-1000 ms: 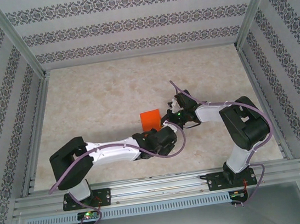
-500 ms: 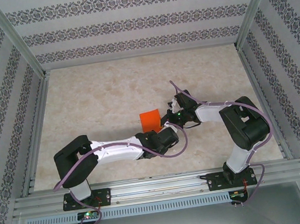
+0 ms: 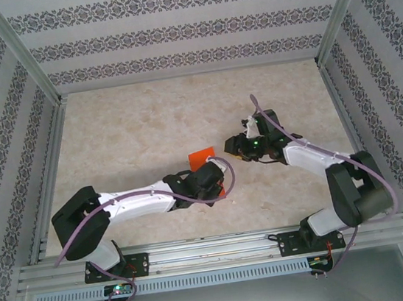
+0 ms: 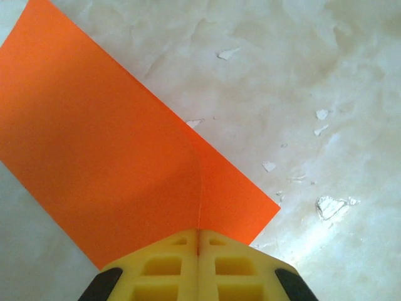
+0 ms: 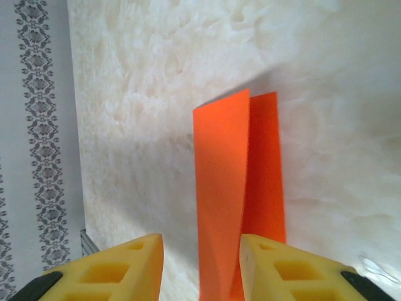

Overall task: Fold a paper plane with a square sheet of paper (fold left side to right side)
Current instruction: Fold the triangle a second time at the center of the table.

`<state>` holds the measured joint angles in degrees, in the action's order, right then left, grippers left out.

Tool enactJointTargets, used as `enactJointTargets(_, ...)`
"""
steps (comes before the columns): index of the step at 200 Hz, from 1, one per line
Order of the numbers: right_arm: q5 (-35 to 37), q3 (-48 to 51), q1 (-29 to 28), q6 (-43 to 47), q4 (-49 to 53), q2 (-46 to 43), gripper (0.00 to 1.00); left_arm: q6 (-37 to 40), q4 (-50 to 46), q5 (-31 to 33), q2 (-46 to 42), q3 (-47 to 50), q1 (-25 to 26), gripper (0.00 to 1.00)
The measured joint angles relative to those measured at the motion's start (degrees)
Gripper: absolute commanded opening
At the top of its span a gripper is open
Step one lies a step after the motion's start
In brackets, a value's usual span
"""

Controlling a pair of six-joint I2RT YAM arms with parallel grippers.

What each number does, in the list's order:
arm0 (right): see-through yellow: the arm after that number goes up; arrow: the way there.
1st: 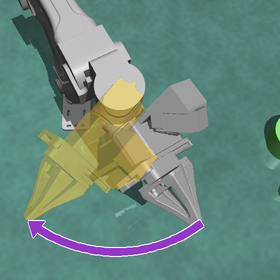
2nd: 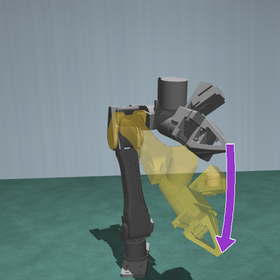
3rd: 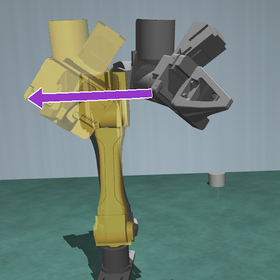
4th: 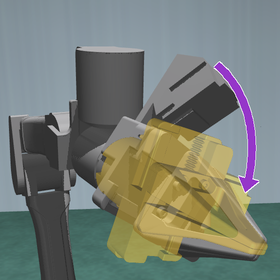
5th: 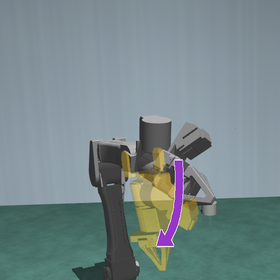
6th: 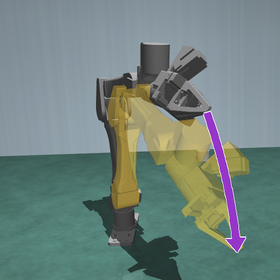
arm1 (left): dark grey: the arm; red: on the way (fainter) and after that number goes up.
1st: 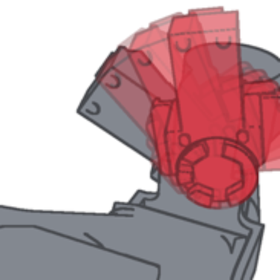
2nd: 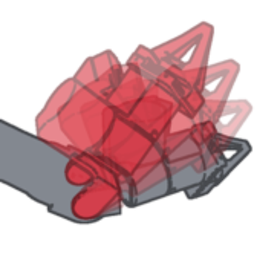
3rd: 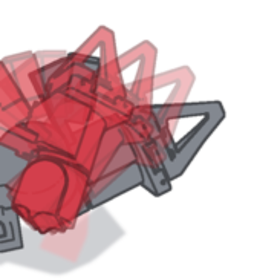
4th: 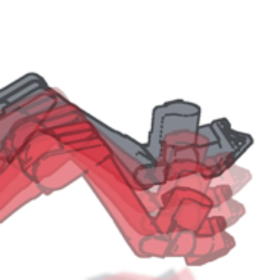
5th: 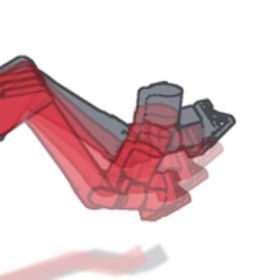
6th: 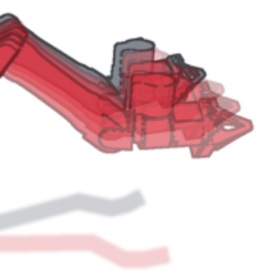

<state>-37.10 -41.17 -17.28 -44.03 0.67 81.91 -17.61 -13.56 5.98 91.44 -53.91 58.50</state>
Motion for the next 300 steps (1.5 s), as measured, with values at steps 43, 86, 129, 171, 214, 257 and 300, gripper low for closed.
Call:
enactJointTargets(43, -0.3, 7.5, -0.5, 2.7, 0.9, -4.7, 0.0, -7.4, 7.3, -12.2, -1.3, 5.2, -6.4, 0.0)
enactJointTargets(86, -0.1, 12.4, -7.6, 2.0, -0.8, -5.5, 0.0, -14.2, 12.9, -19.6, -1.3, 9.2, -9.8, 0.0)
enactJointTargets(129, 1.9, 12.9, -13.4, 1.1, -3.5, -3.0, 0.0, -17.7, 14.6, -22.3, -1.3, 9.4, -10.9, 0.0)
enactJointTargets(171, 3.8, 12.9, -16.6, 0.2, -5.1, 0.6, 0.0, -19.4, 15.2, -22.8, -1.3, 10.2, -11.0, 0.0)
enactJointTargets(214, 5.0, 12.8, -17.8, -0.7, -5.3, 3.4, 0.0, -20.0, 15.3, -23.3, -1.3, 10.2, -11.7, 0.0)
enactJointTargets(257, 5.2, 12.0, -17.8, -0.3, -4.3, 5.0, 0.0, -19.8, 15.1, -24.7, -1.3, 10.2, -13.6, 0.01)
enactJointTargets(300, 6.0, 10.1, -17.9, 2.0, -0.8, 5.4, 0.0, -17.2, 14.1, -26.6, -1.3, 10.3, -15.4, 0.01)
